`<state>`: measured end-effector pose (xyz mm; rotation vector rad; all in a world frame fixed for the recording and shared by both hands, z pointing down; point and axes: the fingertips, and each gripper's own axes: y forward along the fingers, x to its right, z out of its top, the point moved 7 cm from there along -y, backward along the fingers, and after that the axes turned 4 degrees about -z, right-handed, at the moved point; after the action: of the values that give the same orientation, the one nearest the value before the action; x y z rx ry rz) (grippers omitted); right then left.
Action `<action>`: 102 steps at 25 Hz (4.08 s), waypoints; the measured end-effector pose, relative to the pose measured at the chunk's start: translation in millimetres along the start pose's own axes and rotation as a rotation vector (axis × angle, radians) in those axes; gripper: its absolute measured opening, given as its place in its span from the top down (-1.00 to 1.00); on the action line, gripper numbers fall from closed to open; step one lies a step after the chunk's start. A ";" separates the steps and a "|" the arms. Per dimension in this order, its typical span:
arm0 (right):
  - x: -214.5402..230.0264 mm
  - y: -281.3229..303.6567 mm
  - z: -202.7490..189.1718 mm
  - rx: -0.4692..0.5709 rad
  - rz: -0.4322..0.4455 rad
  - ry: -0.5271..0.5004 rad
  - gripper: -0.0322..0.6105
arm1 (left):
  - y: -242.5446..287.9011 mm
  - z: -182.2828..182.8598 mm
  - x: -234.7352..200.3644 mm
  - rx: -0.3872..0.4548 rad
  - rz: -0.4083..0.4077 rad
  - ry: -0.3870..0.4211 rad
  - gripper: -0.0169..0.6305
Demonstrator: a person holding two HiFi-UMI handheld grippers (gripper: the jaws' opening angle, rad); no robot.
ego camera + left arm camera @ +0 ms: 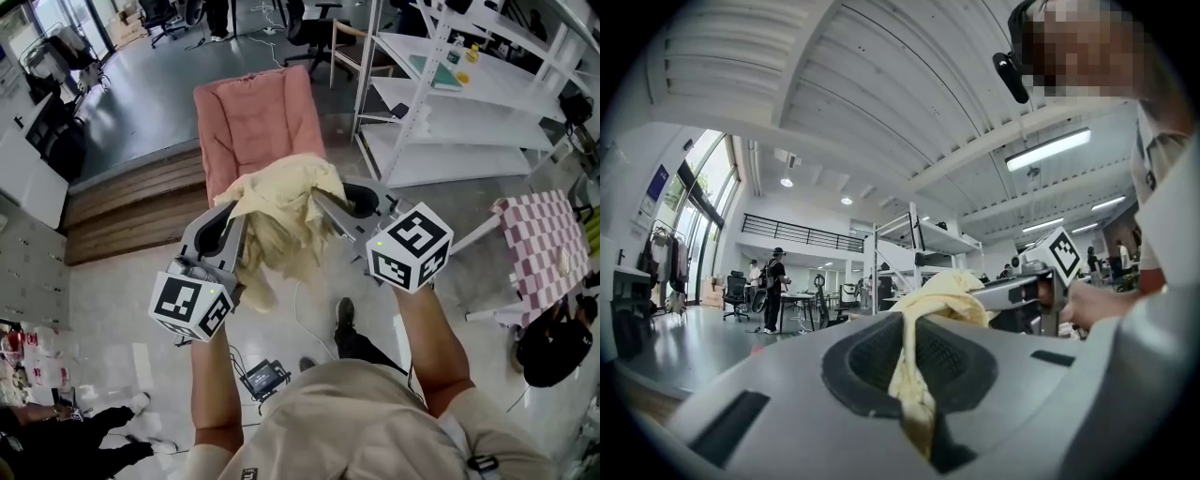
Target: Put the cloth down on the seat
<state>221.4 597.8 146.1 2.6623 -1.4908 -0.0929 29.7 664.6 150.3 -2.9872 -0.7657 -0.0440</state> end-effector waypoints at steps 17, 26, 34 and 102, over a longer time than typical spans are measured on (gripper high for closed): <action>163.9 97.1 -0.9 -0.001 0.131 0.000 0.75 | 152.3 -22.9 -69.1 -0.020 0.117 0.011 0.90; 247.8 126.4 -6.6 0.007 0.165 0.033 0.75 | 235.5 -28.1 -88.8 -0.074 0.147 0.023 0.90; 303.8 137.4 -7.2 0.021 0.175 0.050 0.75 | 293.6 -29.5 -100.0 -0.085 0.149 0.044 0.90; 495.1 541.2 -11.5 -0.073 -0.122 0.019 0.74 | 536.7 -123.7 -529.7 -0.103 -0.112 0.002 0.90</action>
<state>22.3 -105.3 210.7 2.6857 -1.2936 -0.1266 -177.8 -67.0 225.4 -3.0360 -0.9589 -0.0944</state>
